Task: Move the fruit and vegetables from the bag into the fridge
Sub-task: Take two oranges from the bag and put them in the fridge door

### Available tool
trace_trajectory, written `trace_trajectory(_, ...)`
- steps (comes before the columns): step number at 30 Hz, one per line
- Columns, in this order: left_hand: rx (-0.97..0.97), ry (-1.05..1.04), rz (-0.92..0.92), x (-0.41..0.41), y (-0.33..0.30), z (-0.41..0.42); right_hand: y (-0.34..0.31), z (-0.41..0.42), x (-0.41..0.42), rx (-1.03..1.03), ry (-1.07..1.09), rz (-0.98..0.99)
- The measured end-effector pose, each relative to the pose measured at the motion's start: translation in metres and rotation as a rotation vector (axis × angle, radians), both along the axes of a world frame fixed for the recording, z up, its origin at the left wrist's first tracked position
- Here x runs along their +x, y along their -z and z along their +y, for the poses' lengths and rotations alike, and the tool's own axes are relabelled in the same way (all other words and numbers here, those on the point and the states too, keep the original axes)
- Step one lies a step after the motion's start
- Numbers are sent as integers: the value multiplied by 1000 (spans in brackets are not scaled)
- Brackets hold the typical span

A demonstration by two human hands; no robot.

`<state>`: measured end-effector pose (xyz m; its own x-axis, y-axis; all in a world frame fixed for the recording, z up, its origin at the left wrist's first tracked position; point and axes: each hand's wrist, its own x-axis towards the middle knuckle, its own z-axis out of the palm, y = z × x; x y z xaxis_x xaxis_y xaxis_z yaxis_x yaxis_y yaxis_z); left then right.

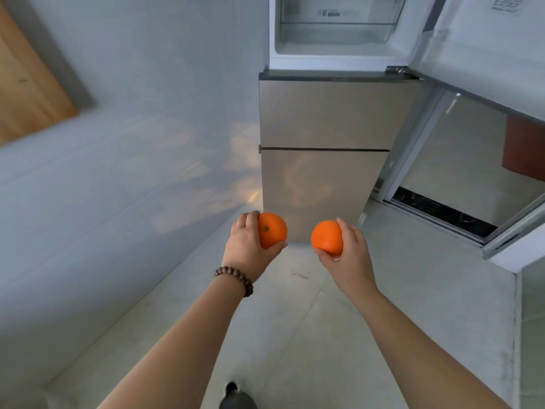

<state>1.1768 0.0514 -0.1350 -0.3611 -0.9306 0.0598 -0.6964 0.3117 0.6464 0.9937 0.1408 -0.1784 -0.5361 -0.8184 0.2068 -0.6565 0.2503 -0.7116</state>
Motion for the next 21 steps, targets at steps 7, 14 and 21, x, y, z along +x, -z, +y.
trace_trajectory(7,-1,52,-4,-44,5,-107,3,-101,-41,-41,32,13)
trace_trajectory(14,-93,137,17,-102,-15,-254,-21,-237,-91,-107,115,39)
trace_trajectory(21,-203,276,111,-186,-72,-362,-82,-324,-150,-217,245,137)
